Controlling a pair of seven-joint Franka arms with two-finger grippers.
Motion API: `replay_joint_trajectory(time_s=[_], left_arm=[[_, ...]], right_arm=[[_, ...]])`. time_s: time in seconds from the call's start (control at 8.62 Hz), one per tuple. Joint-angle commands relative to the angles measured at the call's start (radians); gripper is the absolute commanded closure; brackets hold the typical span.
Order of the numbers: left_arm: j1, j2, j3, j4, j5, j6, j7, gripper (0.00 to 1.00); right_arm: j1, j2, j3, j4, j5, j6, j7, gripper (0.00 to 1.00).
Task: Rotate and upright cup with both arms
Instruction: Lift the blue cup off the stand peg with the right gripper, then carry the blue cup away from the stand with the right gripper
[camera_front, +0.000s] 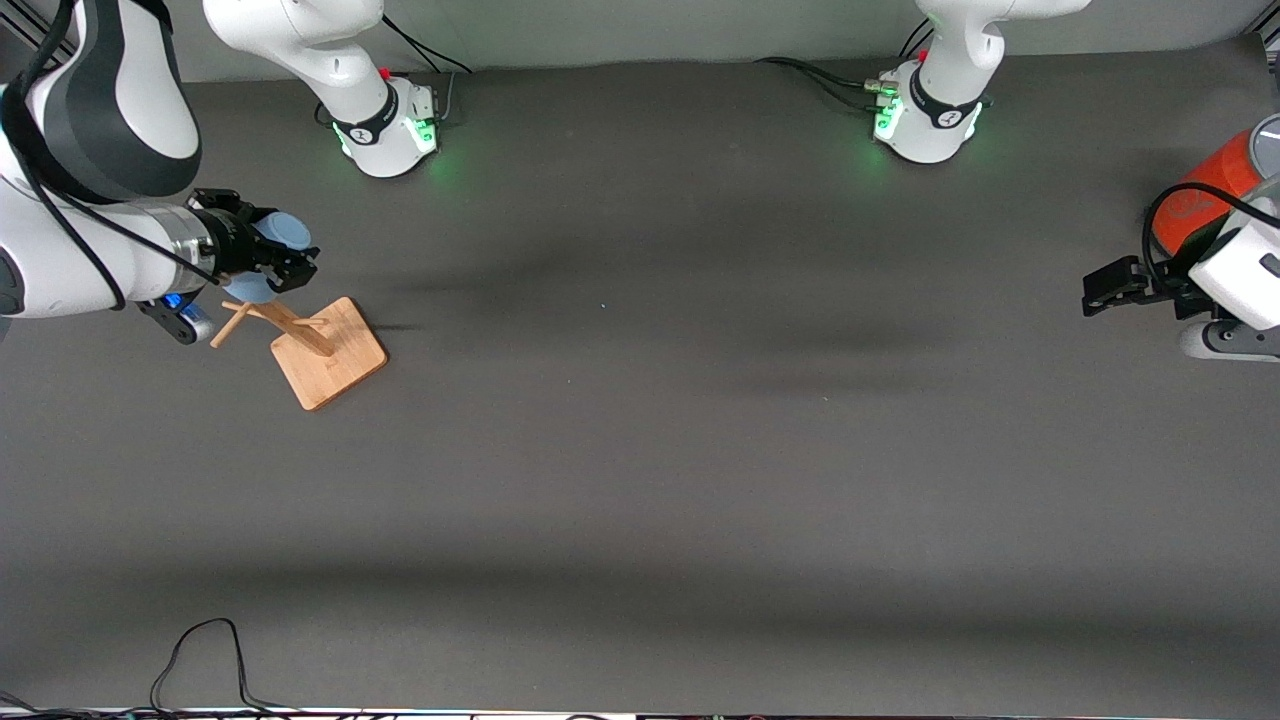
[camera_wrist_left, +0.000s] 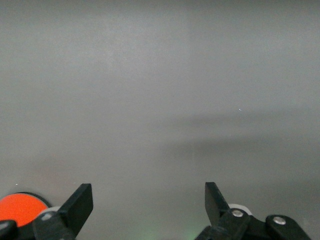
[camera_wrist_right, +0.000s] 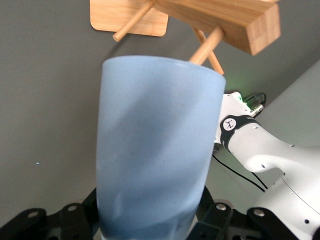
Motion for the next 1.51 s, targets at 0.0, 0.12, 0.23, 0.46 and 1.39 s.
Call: replay_joint_trajectory(time_s=[0.0, 0.12, 0.23, 0.46, 1.39], left_arm=[[-0.011, -0.022, 0.005, -0.015, 0.001, -0.008, -0.012, 0.0], [-0.01, -0.025, 0.005, -0.015, 0.001, -0.008, -0.01, 0.0], [-0.01, -0.025, 0.005, -0.015, 0.001, -0.008, -0.012, 0.0], [-0.01, -0.025, 0.006, -0.015, 0.001, -0.008, -0.01, 0.0], [-0.013, -0.023, 0.003, -0.018, -0.002, -0.008, -0.012, 0.0]], right_arm=[[0.006, -0.025, -0.005, 0.013, 0.059, -0.055, 0.027, 0.68], [0.017, -0.027, -0.005, 0.013, 0.074, -0.058, 0.032, 0.68], [0.052, -0.03, -0.009, 0.013, 0.087, -0.058, 0.039, 0.68], [0.079, -0.028, -0.005, 0.032, 0.124, -0.049, 0.056, 0.68], [0.288, 0.305, 0.004, 0.296, 0.162, 0.385, -0.085, 0.67]])
